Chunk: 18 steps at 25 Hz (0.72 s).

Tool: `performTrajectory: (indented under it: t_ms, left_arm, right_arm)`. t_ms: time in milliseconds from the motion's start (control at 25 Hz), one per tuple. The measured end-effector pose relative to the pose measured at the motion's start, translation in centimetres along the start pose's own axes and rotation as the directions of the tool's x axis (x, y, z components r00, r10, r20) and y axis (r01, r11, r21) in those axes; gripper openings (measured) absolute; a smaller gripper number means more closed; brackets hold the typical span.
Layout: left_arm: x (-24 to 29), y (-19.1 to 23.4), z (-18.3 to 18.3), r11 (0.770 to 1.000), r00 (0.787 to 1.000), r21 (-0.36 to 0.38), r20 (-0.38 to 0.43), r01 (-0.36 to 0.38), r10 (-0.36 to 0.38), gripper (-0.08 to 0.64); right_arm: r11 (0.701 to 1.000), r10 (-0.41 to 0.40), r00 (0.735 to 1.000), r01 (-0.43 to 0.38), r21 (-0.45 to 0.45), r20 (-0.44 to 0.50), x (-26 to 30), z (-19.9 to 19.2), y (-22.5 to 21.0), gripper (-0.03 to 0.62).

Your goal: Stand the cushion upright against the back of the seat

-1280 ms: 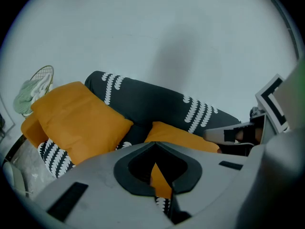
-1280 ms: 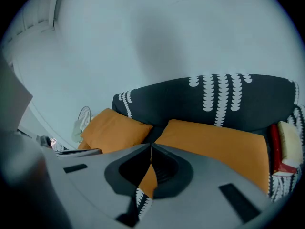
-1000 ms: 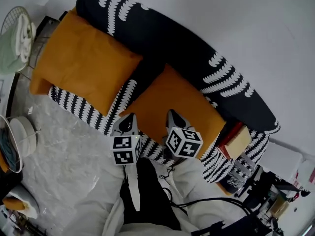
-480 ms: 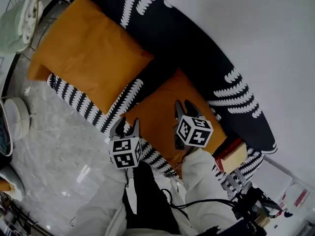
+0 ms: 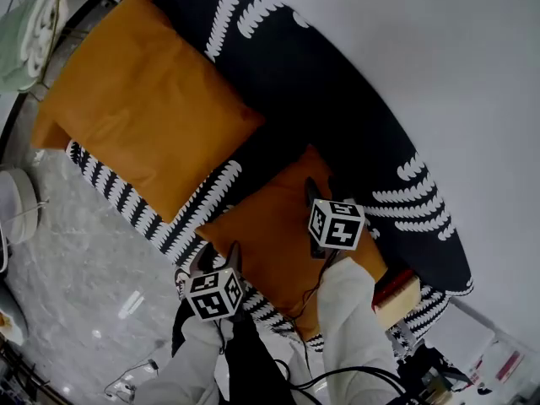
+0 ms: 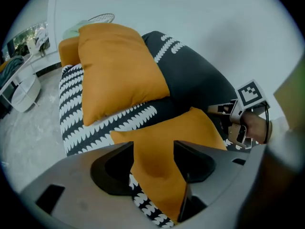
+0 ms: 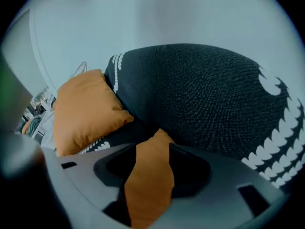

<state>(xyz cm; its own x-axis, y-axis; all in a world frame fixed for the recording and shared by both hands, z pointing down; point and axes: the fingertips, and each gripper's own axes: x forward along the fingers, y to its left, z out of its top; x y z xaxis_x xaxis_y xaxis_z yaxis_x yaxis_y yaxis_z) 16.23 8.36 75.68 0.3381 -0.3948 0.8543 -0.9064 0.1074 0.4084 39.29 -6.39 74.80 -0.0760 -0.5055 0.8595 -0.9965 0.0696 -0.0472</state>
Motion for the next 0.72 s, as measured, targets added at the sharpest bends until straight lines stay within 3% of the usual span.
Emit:
performTrajectory:
  t_ms: [240, 440, 560, 720]
  left_arm:
    - [2.8, 0.1, -1.3, 0.999, 1.000, -0.040, -0.030, -0.008, 0.007, 0.241]
    - [4.0, 0.0, -1.2, 0.999, 0.999, -0.041, -0.051, -0.014, 0.012, 0.241]
    - [4.5, -0.3, -1.5, 0.999, 0.998, -0.042, -0.059, -0.005, 0.003, 0.235]
    - [4.8, -0.8, -1.9, 1.000, 0.997, -0.011, -0.072, -0.001, 0.000, 0.143]
  right_arm:
    - [0.999, 0.003, 0.997, -0.006, -0.047, -0.072, 3.3, -2.3, -0.9, 0.253]
    - [0.999, 0.051, 0.993, -0.051, -0.003, -0.109, 5.0, -3.1, -1.2, 0.247]
    - [0.998, 0.070, 0.989, -0.070, 0.006, -0.132, 5.3, -3.4, -1.3, 0.215]
    - [0.997, 0.057, 0.989, -0.064, -0.047, -0.134, 4.9, -4.0, -0.8, 0.134]
